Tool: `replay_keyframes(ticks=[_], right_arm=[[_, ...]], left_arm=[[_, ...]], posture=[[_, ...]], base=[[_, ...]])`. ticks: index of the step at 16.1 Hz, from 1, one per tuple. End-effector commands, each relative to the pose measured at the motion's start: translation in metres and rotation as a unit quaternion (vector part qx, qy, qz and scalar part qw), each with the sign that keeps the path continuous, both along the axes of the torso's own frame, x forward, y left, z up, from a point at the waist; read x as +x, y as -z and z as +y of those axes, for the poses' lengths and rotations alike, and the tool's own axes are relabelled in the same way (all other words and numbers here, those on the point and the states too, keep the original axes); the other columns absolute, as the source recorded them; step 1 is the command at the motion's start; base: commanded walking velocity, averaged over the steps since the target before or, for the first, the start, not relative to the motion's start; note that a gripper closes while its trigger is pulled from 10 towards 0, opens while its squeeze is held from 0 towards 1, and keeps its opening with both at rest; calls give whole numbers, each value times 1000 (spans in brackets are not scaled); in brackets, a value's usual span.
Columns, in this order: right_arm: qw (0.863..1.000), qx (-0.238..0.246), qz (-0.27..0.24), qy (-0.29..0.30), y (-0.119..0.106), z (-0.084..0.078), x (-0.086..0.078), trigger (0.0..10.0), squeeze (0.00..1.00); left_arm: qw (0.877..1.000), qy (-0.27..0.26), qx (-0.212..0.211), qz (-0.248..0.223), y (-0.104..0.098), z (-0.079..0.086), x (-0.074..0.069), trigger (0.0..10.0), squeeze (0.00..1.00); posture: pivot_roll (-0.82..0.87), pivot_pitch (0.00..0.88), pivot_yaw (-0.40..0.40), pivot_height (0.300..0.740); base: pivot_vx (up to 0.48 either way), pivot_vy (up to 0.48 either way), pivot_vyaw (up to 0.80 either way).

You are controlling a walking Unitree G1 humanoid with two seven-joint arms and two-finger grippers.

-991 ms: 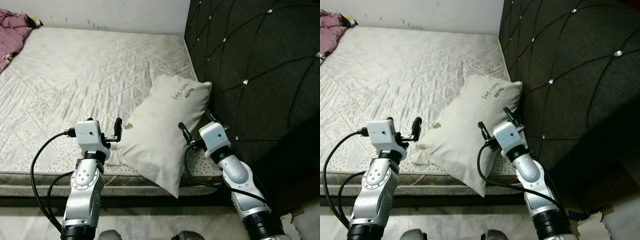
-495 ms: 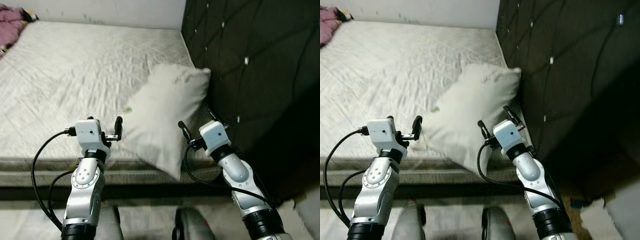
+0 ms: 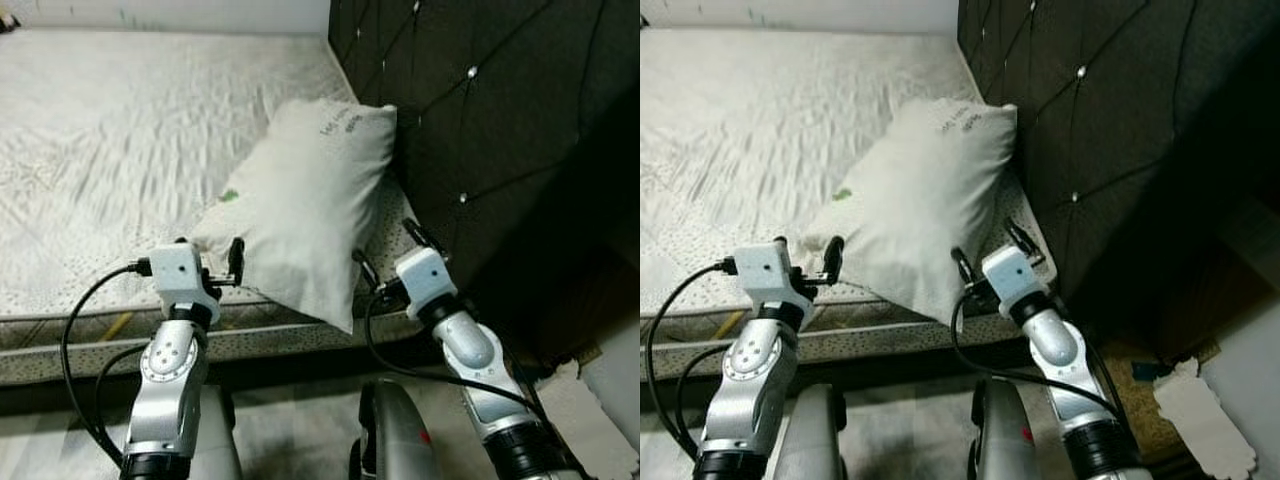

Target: Clean up the room

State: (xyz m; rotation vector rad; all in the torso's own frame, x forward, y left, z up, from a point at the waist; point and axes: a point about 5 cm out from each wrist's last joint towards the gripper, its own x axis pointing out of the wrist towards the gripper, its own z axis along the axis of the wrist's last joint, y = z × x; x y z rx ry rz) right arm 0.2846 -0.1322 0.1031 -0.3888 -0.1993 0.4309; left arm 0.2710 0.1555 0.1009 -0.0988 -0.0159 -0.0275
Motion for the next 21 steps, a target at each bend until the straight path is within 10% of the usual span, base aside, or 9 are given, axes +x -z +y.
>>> replay_keyframes(ticks=[1, 21], right_arm=[[1000, -1, -6, 3, -4, -2, 2, 10000, 0], [1000, -11, -9, 2, -3, -2, 2, 10000, 0]], left_arm=[[1000, 4, -1, -13, -5, -2, 1, 10000, 0], [1000, 3, -2, -6, -3, -2, 2, 10000, 0]], posture=[[-12, 35, -58, 588], [-14, 30, -59, 588]], base=[[300, 0, 0], [191, 0, 0]])
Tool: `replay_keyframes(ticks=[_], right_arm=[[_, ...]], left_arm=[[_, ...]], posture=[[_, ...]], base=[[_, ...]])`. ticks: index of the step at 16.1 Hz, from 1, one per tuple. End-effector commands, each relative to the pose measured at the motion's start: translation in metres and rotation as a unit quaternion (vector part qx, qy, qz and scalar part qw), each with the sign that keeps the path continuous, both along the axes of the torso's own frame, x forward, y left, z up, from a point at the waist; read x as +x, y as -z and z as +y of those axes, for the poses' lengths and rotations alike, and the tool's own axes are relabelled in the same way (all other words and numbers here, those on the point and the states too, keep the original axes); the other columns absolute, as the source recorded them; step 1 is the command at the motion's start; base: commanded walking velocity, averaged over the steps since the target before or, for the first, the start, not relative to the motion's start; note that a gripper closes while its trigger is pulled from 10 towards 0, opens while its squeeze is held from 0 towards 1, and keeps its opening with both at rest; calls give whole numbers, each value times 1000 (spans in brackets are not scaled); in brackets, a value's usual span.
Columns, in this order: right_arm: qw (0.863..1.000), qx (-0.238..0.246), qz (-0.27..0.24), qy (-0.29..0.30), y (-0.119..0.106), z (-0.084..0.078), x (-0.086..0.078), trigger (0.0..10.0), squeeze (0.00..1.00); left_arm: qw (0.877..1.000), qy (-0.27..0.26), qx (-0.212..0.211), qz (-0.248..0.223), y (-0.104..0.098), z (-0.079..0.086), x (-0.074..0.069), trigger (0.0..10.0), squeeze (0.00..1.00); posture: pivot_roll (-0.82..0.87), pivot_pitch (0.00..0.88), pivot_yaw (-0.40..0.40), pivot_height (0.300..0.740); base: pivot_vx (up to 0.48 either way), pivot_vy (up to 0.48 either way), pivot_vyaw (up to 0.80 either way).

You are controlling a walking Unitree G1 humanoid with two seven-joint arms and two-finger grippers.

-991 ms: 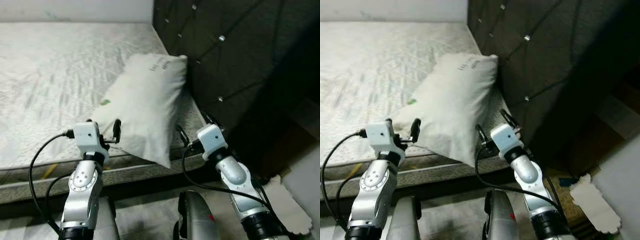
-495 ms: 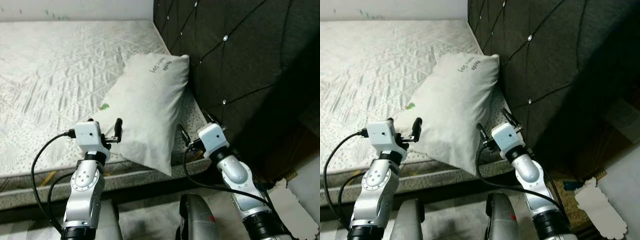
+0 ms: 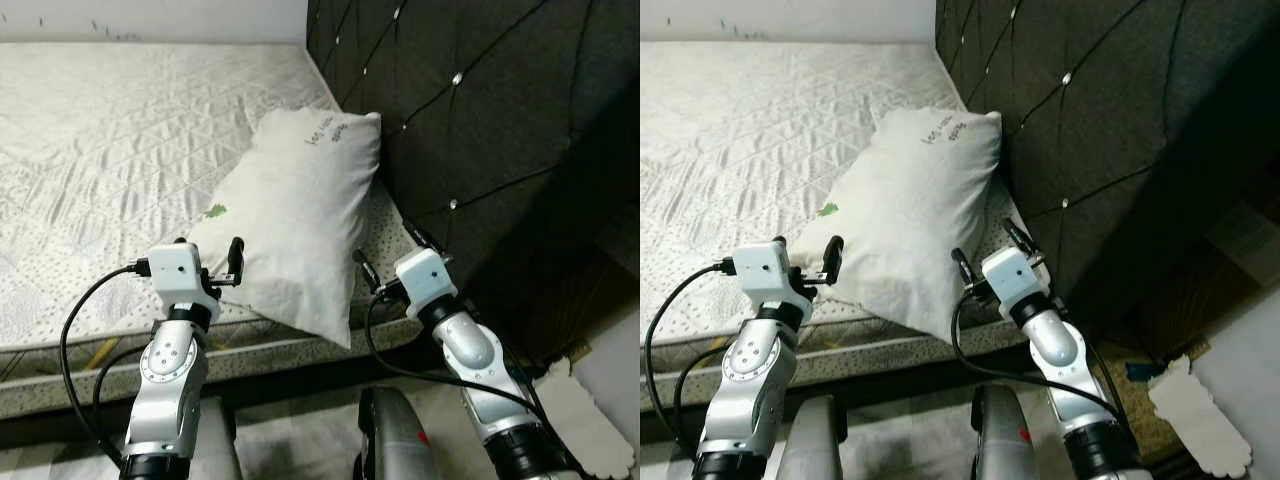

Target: Clean up the room

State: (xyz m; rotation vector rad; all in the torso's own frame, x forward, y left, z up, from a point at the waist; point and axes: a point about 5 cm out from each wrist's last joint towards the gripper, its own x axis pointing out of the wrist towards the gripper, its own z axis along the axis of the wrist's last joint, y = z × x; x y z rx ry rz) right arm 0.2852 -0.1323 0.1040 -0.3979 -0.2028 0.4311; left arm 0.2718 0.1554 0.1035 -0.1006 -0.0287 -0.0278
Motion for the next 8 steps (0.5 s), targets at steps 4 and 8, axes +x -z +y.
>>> replay_keyframes(ticks=[4, 8], right_arm=[[1000, -6, -6, -2, -2, -1, 2, 10000, 0], [1000, 2, -9, 9, -5, -2, 3, 10000, 0]], left_arm=[[1000, 7, -2, -5, -2, -3, 2, 10000, 0], [1000, 3, 0, -2, -1, -2, 2, 10000, 0]], posture=[[-15, 23, -57, 588], [-13, 21, -56, 588]], base=[[125, 0, 594], [0, 0, 138]])
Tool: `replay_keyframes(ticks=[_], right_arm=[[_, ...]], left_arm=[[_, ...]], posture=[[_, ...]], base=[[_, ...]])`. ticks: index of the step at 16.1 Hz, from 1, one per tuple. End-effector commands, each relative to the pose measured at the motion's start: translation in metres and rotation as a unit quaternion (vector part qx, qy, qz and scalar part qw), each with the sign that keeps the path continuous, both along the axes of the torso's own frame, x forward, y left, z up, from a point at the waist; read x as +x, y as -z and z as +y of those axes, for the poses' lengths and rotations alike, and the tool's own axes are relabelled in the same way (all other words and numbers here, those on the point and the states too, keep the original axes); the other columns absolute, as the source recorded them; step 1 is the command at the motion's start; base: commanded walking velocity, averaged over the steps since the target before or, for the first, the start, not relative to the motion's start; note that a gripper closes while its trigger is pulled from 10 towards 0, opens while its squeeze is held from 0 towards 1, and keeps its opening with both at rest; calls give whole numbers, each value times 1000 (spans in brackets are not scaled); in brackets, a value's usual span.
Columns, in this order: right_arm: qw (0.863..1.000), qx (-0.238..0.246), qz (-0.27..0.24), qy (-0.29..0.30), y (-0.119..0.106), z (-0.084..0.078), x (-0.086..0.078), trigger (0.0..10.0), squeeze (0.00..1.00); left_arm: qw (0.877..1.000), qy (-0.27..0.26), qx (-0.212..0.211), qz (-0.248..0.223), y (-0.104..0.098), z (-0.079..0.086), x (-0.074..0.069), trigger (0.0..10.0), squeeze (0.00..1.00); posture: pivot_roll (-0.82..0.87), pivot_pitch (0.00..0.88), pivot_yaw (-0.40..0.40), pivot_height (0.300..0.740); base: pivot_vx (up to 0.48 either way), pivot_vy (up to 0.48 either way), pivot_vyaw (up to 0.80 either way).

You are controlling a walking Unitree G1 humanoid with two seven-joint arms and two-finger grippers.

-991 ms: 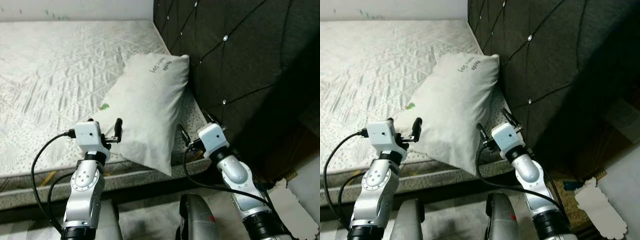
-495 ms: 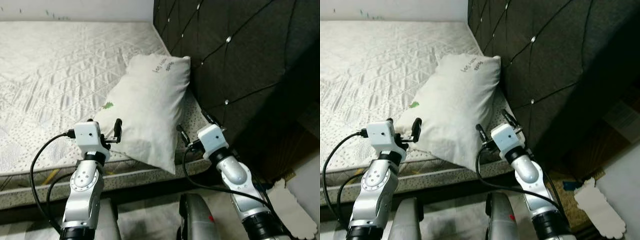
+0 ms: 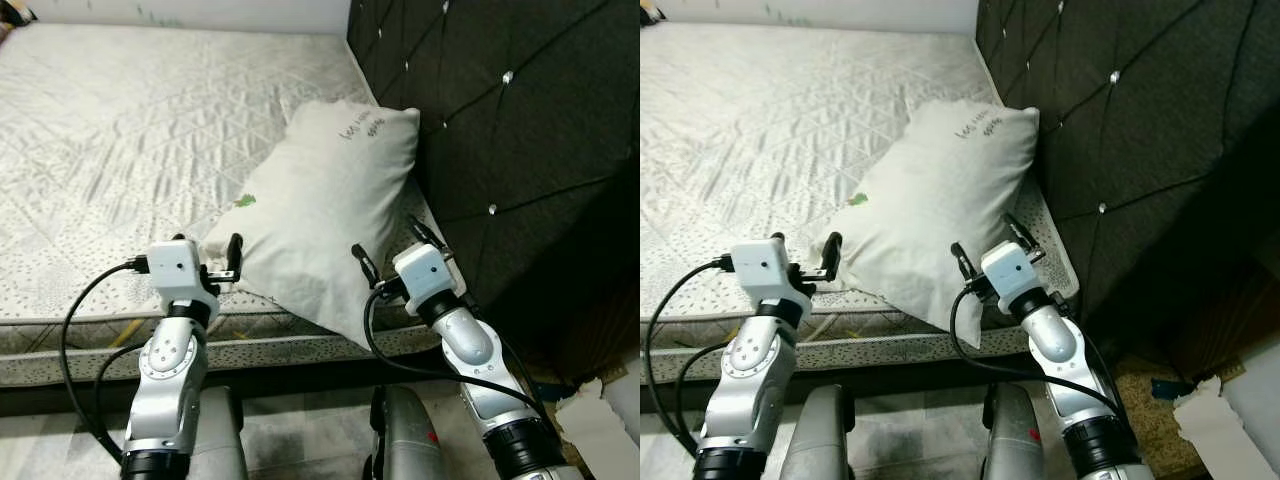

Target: Clean up the room

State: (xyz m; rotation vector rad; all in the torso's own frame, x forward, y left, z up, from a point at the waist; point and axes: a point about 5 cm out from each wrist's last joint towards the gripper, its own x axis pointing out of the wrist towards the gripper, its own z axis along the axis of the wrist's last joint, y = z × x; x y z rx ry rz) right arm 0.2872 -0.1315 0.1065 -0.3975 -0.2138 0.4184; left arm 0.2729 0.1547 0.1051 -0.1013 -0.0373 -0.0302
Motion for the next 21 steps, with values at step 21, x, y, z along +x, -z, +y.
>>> replay_keyframes(ticks=[21], right_arm=[[998, 52, -19, -12, -18, 12, 8, 10000, 0]], left_arm=[[1000, 2, 9, -15, -4, 0, 14, 10000, 0]], posture=[[-7, 0, -31, 740]], base=[[0, 0, 0]])
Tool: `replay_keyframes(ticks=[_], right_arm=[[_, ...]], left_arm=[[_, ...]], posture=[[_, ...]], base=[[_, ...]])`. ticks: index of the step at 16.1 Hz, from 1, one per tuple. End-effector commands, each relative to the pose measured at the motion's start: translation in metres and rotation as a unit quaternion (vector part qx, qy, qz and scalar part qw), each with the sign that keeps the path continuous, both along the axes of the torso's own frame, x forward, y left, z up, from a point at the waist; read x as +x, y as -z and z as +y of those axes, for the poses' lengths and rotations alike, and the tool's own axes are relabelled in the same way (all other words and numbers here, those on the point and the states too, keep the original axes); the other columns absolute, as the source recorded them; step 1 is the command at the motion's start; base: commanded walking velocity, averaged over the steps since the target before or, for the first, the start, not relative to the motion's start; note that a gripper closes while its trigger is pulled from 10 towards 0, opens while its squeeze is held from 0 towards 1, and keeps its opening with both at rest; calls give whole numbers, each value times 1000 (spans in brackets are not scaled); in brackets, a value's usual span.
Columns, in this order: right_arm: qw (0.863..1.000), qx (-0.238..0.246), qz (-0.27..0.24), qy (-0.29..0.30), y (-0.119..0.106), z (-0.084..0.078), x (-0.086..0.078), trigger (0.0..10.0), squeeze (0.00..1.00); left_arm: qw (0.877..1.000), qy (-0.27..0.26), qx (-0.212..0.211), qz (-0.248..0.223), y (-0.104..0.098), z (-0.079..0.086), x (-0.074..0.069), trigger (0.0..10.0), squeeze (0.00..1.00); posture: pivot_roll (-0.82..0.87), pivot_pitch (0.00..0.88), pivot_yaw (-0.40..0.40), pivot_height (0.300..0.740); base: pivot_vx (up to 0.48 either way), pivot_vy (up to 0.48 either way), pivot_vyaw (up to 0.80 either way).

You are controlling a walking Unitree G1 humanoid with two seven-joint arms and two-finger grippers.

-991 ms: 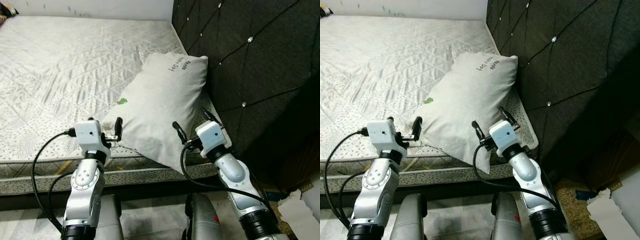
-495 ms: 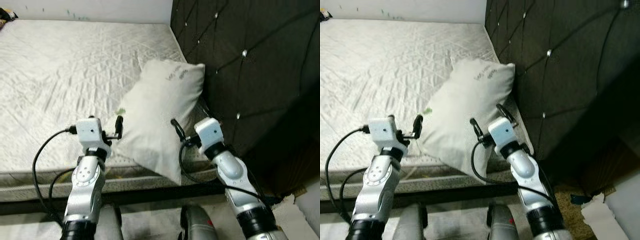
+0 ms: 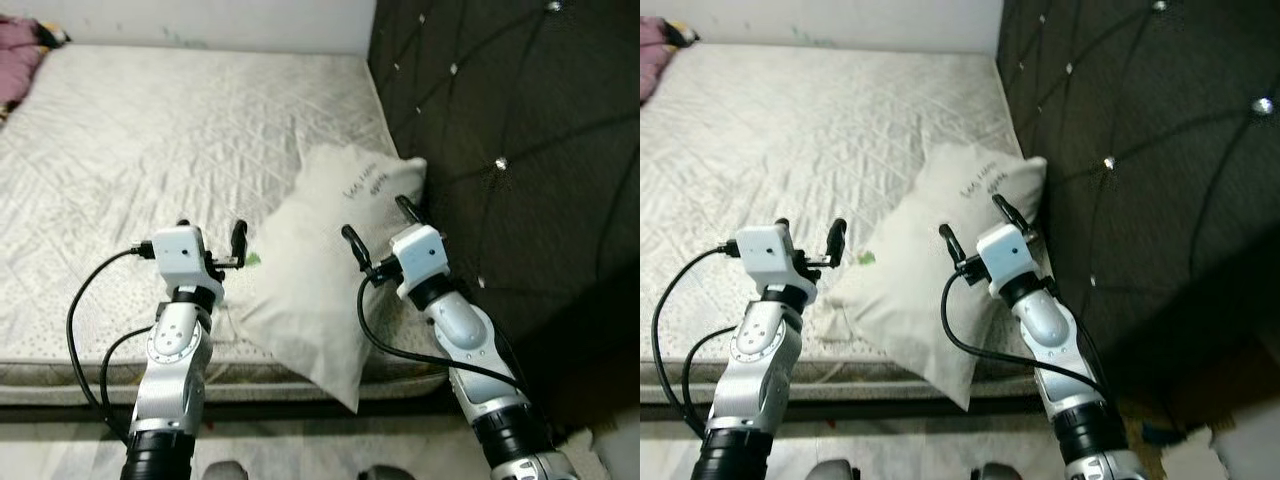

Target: Clean up the room

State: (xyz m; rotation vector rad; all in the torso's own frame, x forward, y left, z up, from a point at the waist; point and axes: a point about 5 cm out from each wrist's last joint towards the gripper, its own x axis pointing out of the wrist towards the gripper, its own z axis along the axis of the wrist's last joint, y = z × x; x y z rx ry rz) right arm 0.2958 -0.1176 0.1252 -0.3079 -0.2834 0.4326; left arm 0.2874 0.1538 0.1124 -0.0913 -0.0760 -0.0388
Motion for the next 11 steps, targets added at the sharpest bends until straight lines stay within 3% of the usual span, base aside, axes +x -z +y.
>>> replay_keyframes(ticks=[1, 6, 11], right_arm=[[1000, 6, 6, 8, 1, -2, 0, 10000, 0], [987, 102, 74, 97, 13, -18, 0, 10000, 0], [981, 116, 89, 128, 17, -27, 1, 10000, 0]], left_arm=[[1000, -2, 4, 5, 3, 2, -1, 10000, 0], [999, -25, 24, 21, 14, 16, -10, 10000, 0], [999, -27, 24, 31, 21, 19, -13, 10000, 0]], posture=[[-7, 0, -29, 740], [-4, 0, -17, 740], [-6, 0, -21, 740]], base=[[0, 0, 0], [0, 0, 0], [0, 0, 0]])
